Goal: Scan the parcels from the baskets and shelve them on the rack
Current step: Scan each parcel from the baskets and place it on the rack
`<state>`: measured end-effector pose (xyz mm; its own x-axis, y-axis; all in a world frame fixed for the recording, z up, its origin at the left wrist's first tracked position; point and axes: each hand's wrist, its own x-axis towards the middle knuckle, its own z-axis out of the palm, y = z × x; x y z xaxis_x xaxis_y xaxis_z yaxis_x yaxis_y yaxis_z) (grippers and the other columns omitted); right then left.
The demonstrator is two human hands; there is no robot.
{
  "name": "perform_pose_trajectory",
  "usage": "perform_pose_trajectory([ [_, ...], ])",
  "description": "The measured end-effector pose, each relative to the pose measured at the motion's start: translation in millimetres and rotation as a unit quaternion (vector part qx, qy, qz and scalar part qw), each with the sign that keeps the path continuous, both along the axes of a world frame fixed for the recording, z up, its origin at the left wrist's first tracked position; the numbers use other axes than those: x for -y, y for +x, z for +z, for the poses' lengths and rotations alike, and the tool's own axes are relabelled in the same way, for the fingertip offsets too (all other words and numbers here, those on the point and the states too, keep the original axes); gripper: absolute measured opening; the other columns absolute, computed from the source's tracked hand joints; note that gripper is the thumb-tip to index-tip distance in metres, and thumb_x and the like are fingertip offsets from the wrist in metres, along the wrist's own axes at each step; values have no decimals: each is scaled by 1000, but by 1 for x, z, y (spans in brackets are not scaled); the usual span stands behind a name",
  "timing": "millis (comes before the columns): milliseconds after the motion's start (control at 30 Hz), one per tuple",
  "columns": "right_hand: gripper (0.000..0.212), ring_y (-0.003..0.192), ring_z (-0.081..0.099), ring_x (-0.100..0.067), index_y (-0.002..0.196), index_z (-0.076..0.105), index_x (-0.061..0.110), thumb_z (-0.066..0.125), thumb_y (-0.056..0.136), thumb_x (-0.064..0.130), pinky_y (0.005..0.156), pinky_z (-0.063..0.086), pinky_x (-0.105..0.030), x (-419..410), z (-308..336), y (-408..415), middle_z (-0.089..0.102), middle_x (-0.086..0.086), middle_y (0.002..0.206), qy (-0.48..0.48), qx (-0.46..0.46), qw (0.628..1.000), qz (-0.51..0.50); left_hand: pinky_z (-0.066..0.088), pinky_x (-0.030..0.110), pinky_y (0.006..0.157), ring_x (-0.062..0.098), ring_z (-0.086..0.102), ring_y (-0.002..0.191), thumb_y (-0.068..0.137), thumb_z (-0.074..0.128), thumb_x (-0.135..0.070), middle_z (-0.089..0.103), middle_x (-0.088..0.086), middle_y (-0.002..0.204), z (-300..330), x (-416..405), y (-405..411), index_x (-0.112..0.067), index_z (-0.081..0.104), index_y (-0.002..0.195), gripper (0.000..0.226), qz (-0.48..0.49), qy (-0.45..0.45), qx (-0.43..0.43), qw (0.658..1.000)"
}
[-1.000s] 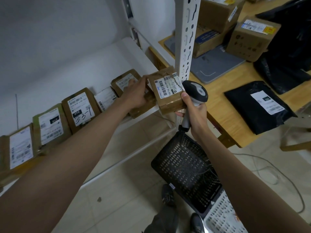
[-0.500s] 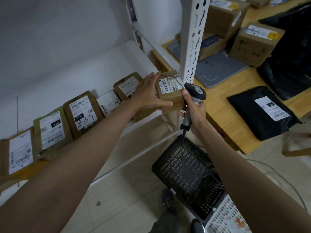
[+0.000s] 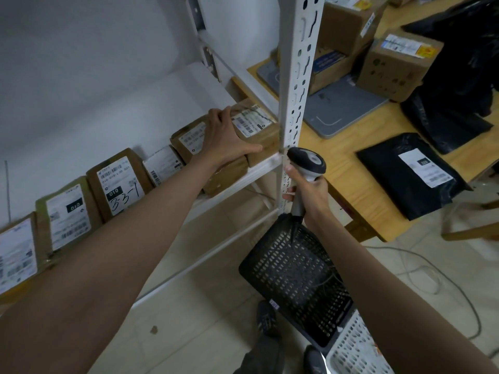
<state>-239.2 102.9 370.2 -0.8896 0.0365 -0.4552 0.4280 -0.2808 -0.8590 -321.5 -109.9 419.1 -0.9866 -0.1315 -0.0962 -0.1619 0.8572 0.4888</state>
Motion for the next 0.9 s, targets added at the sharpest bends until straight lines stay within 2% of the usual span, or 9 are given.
perform_pose_trajectory([
  [67,50,73,65,-12,127,59,11,82,85,23,64,59,-29,-2,-2,4,69,-9,110,1,3,1000,12,27,49,119,32,25,143,55,83,-65,23,10,147,1,-1,-7,-14,19,153,128,9,-21,17,1000],
  [200,40,69,64,-9,125,60,4,74,88,6,62,59,-28,-6,2,10,68,-9,99,4,7,1000,14,3,52,125,37,-2,153,61,80,-70,12,16,163,-2,2,-14,-12,6,159,136,15,-88,62,994],
  [333,41,74,62,-13,129,56,6,72,91,6,68,62,-35,-7,17,15,66,-10,101,14,6,1000,18,-4,54,124,38,-12,154,65,77,-73,-1,16,168,0,3,-7,-13,0,161,137,3,-102,84,991],
  [400,39,75,62,-13,128,55,8,70,92,7,68,62,-33,-10,28,18,65,-10,101,18,0,999,29,-5,53,124,36,-14,154,65,77,-74,-7,16,168,5,2,-1,-15,-1,161,137,0,-92,77,993],
  [500,32,75,63,-11,122,57,12,70,93,10,65,61,-28,-13,45,23,64,-6,96,38,-30,997,52,-2,54,124,35,-10,155,66,77,-73,-3,14,169,12,-2,14,-17,7,161,130,7,-75,41,996],
  [667,31,79,61,-16,120,60,13,71,94,27,78,63,-44,-24,64,38,63,-4,92,115,-74,986,98,15,53,123,33,10,153,71,78,-65,20,10,164,25,-13,58,-22,29,154,106,16,-41,-39,998],
  [800,14,76,61,-13,105,61,23,69,95,27,73,61,-43,-41,72,49,65,-1,89,171,-108,969,140,27,45,119,30,29,143,77,79,-54,38,10,150,33,-29,104,-16,47,140,81,36,-30,-72,996],
  [900,33,80,63,-15,123,51,17,67,95,23,71,57,-37,-60,71,56,66,-6,101,205,-110,960,159,33,43,114,28,35,138,81,78,-47,41,10,144,37,-46,142,-14,52,135,69,55,-16,-73,996],
])
